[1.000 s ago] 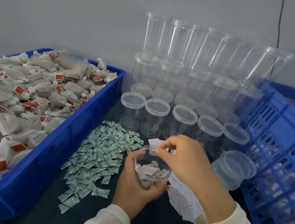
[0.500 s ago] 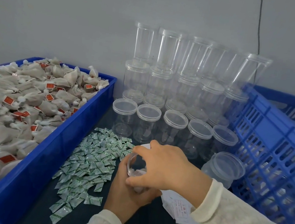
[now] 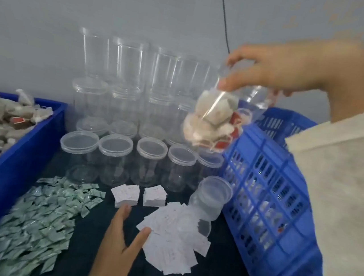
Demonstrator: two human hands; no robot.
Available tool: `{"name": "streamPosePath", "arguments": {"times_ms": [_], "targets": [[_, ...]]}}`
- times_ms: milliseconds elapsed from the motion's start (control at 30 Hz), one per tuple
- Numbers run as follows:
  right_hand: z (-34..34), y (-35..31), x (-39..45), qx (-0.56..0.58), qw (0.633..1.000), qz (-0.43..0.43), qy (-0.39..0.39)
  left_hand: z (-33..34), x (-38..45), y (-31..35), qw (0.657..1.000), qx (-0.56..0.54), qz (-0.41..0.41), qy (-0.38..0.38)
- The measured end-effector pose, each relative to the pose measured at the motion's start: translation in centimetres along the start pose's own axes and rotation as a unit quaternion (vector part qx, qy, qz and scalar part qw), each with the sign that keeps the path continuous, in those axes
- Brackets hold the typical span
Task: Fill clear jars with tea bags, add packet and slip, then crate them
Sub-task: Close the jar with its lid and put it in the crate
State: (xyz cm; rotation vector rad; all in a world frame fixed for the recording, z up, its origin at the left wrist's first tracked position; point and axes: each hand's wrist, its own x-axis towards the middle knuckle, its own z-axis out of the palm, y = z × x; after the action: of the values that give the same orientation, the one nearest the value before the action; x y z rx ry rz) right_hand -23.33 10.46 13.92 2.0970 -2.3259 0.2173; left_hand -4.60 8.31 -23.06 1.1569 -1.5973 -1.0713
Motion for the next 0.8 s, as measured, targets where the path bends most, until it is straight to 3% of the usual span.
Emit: {"name": "streamPosePath", "arguments": {"times_ms": [100, 233, 333, 500, 667, 800], "targets": [[-4.6, 5.1, -0.2, 0.043, 0.992, 0.056, 0.105, 0.7, 0.4, -0.7, 0.999, 0.044, -0.029, -0.014], [-6.8, 11.9, 0.8, 0.026, 0.982, 0.140, 0.121, 0.8, 1.0, -1.0, 0.991, 0.123, -0.046, -0.016], [-4.9, 17.0, 2.5, 0.015, 0.978, 0.204, 0.048, 0.8, 1.0, -1.1, 0.985, 0.165, -0.045, -0.012], [2.9, 23.0, 4.9, 0.008, 0.976, 0.210, -0.056, 0.8, 0.7, -1.1, 0.985, 0.169, -0.042, 0.005], [9.3, 26.9, 5.2, -0.040, 0.962, 0.216, -0.162, 0.8, 0.6, -0.8, 0.980, 0.194, -0.042, 0.011], [12.4, 27.5, 5.1, -0.012, 0.936, 0.254, -0.243, 1.0, 0.6, -0.5, 0.979, 0.199, -0.042, 0.010]]}}
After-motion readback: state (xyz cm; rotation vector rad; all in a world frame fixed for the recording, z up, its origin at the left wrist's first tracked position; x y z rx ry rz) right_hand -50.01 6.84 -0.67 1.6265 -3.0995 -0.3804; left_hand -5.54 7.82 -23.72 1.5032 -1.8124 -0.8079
